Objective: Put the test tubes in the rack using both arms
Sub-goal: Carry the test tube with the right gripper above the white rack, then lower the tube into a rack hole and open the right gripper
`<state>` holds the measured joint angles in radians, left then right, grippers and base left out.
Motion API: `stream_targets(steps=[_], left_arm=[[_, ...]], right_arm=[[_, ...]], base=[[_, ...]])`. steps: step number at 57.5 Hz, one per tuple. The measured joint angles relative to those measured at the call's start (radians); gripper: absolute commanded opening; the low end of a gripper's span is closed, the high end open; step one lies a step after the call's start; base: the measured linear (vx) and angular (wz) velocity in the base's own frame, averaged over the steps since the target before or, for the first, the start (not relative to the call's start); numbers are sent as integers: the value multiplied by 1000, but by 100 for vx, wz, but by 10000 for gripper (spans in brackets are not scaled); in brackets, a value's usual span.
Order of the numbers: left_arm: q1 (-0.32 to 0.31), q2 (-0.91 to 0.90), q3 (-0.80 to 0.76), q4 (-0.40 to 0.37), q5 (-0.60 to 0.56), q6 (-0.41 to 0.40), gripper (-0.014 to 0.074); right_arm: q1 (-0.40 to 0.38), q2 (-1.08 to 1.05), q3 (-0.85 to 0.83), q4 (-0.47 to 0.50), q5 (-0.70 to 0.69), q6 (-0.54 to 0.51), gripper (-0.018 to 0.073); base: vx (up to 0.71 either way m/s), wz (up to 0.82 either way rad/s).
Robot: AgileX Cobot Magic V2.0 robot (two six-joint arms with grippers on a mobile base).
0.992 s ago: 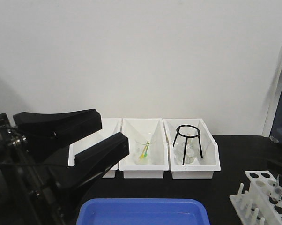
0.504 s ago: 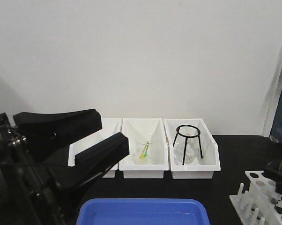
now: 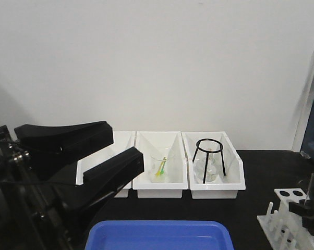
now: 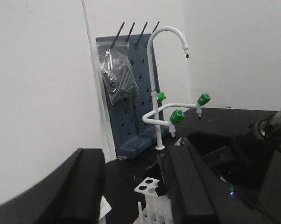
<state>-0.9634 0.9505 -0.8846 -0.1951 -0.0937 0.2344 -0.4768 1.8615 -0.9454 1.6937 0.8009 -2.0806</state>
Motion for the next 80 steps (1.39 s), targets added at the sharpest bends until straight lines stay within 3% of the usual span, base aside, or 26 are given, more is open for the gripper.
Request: stream_targets(steps=[23,43,52,80], left_arm=[[0,0,0,0,0,1,428],[0,0,0,0,0,1,426],[0,0,0,0,0,1,426],[0,0,0,0,0,1,426]], right_arm=[[0,27,-5,22,31,-5,25],[0,27,-5,22,34,-6,303],[0,27,-5,22,36,-6,387],[0,-12,-5,10,23,-5,400]], base=[[0,0],[0,0],[0,0],[0,0]])
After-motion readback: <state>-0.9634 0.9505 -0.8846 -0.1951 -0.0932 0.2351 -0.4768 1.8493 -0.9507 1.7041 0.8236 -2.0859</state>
